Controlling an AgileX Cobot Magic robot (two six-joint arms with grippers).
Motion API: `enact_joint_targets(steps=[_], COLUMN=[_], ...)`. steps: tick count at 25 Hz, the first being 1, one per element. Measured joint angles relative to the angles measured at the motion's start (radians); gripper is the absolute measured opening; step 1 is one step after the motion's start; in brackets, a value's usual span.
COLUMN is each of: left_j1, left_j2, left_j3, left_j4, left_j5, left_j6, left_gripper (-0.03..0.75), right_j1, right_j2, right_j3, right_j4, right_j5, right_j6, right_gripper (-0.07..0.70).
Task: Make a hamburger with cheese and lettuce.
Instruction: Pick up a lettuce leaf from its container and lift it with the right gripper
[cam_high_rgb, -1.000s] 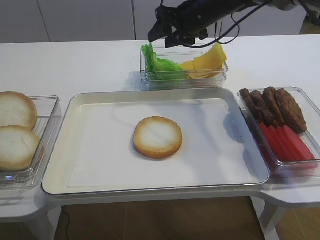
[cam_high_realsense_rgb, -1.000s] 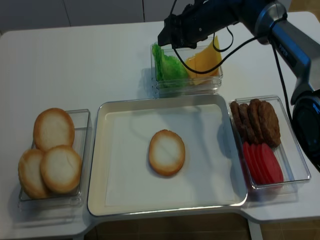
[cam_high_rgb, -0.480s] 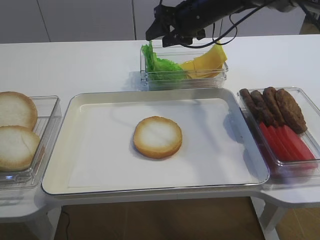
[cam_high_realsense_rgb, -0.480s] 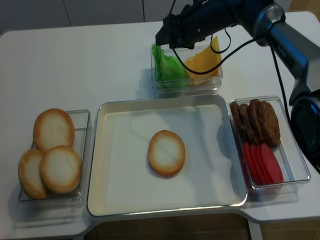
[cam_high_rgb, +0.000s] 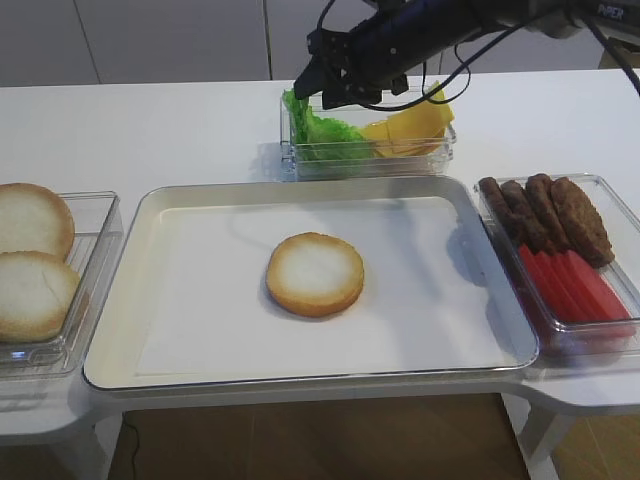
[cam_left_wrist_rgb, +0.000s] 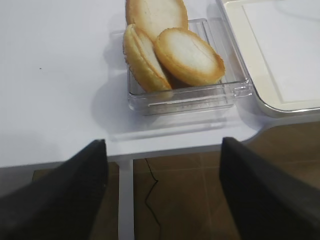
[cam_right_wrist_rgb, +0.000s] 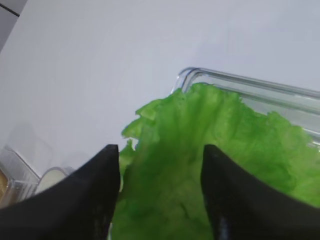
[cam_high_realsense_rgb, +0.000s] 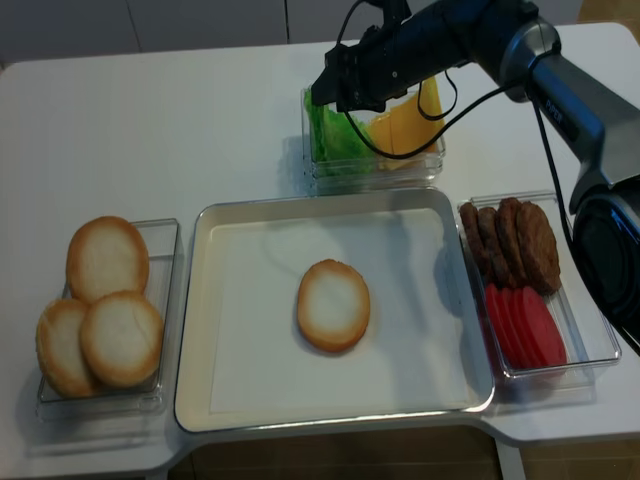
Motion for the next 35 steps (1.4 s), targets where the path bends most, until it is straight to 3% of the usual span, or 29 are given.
enact_joint_targets(steps=[4,10,20,35], left_j1=[0.0,0.0,0.0,0.0], left_j2=[0.0,0.0,0.0,0.0], left_j3=[0.0,0.0,0.0,0.0], left_j4=[0.0,0.0,0.0,0.0], left_j5=[0.0,0.0,0.0,-0.002], left_j6=[0.0,0.0,0.0,0.0], left_gripper=[0.51,0.508,0.5,0.495], right_j1=[0.0,0.0,0.0,-0.021], right_j2=[0.0,0.0,0.0,-0.056], right_j3=[0.0,0.0,0.0,-0.002], right_j4=[-0.014,-0.033,-0.051,-0.034], right_j5=[0.0,0.0,0.002,0.044], right_j6=[-0.002,-0.004,-0.004,-0.008], right_gripper=[0.307,0.269,0.031,0.017])
